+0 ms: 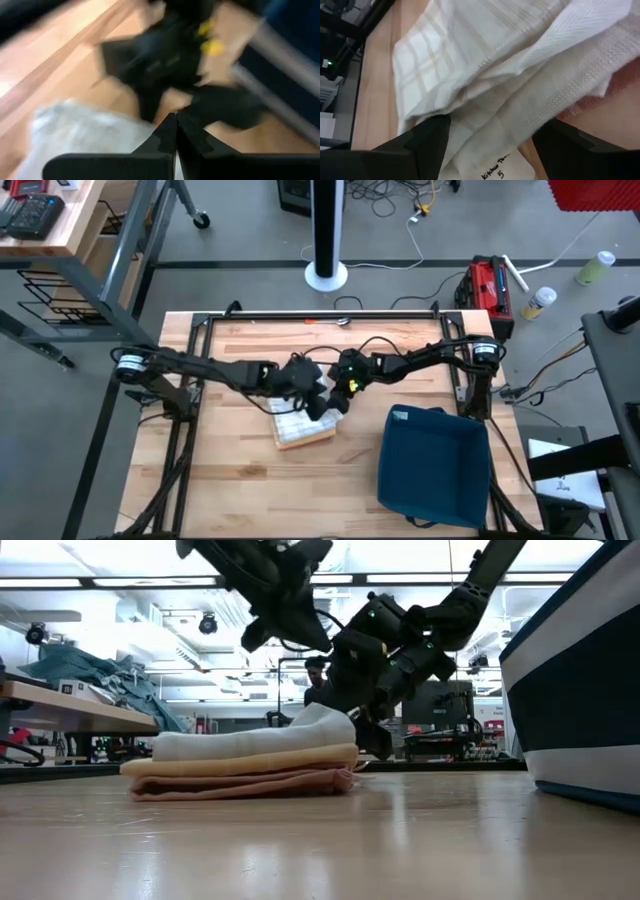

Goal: Fold towel
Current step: Stack the folded white towel on top of the folded yellow towel

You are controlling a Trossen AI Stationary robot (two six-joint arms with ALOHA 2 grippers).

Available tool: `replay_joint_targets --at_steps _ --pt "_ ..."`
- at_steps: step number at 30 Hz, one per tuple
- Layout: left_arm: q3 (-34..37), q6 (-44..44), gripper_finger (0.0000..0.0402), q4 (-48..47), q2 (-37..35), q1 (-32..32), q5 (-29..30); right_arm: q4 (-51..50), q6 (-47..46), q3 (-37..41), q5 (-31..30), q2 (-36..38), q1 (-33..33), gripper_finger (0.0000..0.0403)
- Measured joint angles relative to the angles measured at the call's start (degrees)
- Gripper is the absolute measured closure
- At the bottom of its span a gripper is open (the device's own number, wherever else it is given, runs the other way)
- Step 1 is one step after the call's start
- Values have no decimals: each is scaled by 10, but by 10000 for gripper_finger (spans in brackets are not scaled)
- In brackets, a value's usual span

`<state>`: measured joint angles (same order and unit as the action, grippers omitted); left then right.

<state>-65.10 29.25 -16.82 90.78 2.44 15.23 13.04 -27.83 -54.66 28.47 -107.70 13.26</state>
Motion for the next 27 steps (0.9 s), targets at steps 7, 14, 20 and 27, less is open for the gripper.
replay_joint_targets --at_steps 7,14,20,27 --pt "-39 0 402 0 -2 -43 -6 0 -3 -22 -1 0 1 147" --pt "-100 2 402 7 -1 -46 4 -8 29 -32 1 0 0 146" --pt "-147 -17 402 4 0 -46 22 -15 33 -31 0 0 0 137" --pt "-200 -18 402 6 0 -45 22 -25 53 -31 0 0 0 127"
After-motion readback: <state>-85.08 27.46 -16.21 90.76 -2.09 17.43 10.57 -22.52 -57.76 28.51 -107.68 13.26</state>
